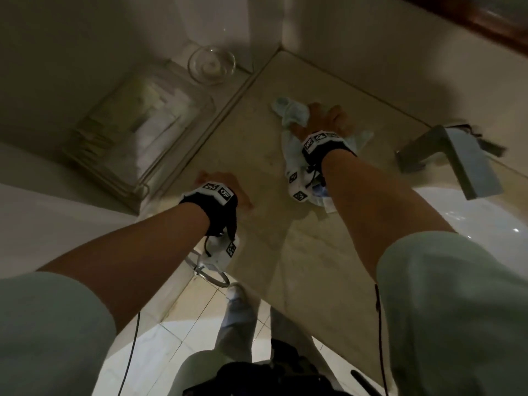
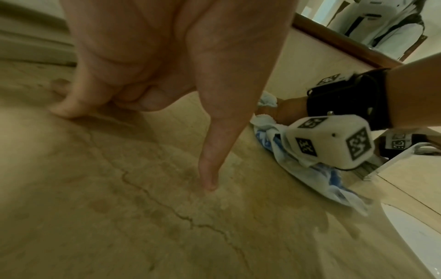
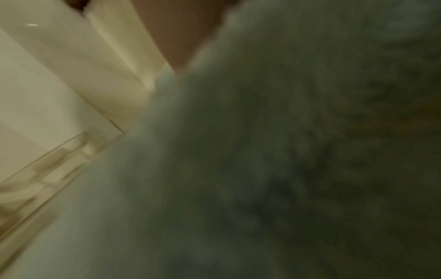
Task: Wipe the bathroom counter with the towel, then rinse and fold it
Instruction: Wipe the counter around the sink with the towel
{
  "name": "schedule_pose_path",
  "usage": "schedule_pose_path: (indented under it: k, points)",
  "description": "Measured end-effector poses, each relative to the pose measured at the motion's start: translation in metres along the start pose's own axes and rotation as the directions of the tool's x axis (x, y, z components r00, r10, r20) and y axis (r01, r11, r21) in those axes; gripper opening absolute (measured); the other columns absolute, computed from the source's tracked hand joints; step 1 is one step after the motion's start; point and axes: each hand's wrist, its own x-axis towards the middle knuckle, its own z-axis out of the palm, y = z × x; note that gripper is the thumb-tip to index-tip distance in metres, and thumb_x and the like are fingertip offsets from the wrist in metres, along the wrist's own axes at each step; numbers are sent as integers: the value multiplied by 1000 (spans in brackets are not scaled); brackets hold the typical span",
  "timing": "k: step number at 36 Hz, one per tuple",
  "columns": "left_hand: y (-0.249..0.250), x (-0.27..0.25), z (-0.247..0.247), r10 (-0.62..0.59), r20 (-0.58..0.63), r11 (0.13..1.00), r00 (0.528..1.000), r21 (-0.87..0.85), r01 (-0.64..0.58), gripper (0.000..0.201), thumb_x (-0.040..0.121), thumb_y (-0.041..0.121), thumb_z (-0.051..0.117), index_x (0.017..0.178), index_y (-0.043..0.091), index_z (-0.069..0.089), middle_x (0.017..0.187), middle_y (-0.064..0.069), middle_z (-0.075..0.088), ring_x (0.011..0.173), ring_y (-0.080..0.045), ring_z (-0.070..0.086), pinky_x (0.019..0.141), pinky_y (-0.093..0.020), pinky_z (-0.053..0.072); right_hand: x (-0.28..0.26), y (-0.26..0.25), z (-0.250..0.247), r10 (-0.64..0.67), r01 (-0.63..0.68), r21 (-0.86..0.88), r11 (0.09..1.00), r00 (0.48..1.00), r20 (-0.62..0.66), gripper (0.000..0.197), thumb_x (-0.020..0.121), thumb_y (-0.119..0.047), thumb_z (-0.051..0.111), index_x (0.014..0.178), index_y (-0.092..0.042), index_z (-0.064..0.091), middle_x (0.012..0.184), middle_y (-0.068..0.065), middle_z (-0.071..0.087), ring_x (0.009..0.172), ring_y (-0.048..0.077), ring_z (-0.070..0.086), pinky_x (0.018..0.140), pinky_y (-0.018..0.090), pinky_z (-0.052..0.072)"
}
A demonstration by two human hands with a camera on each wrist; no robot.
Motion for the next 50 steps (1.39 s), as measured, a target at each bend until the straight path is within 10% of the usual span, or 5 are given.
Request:
schedule_pose_path:
  k: [14, 24, 32, 40, 50]
  points:
    - [-3, 12, 14, 23, -20, 999, 1000, -28, -24, 113, 30, 80, 73, 124, 21, 55, 123, -7, 58, 108, -37, 56, 95, -57, 40, -28, 3, 28, -8, 9, -10, 1000, 992, 128, 82, 81, -70, 40, 148, -34, 10, 156, 16, 7, 142, 43, 6, 113, 61, 10]
    - [-16, -63, -14, 253, 53, 946, 966, 193, -259, 69, 64, 34, 84, 126, 20, 58, 120, -11, 57, 85, -26, 60, 79, -39, 56, -113, 21, 45, 82, -80, -37, 996, 996, 42, 68, 81, -60, 57, 139, -33, 32, 141, 16, 30, 133, 37, 28, 102, 56, 28]
    - [-9, -23, 1, 186, -36, 982, 982, 45, -185, 83, 59, 71, 69, 123, 20, 56, 120, -5, 62, 99, -30, 61, 90, -49, 47, -121, 23, 48, 173, -176, 78, 981, 984, 51, 71, 78, -60, 61, 138, -35, 32, 139, 12, 29, 134, 33, 26, 103, 57, 25]
    - [0, -47, -14, 67, -192, 987, 979, -131, -93, 134, 68, 60, 72, 146, 5, -23, 152, -17, -31, 145, -37, -12, 118, -50, 13, -83, 24, 17, 312, -313, 188, 931, 949, 36, 79, 84, -62, 51, 146, -26, 19, 149, 16, 16, 137, 38, 18, 108, 56, 20]
    - [3, -18, -24, 111, -65, 987, 992, -106, -117, 141, 63, 61, 76, 145, 4, -23, 151, -19, -30, 141, -42, -20, 119, -51, 9, -5, 33, -1, 302, -285, 145, 947, 947, -109, 75, 85, -67, 41, 141, -20, 25, 142, 16, 27, 131, 39, 26, 104, 54, 23]
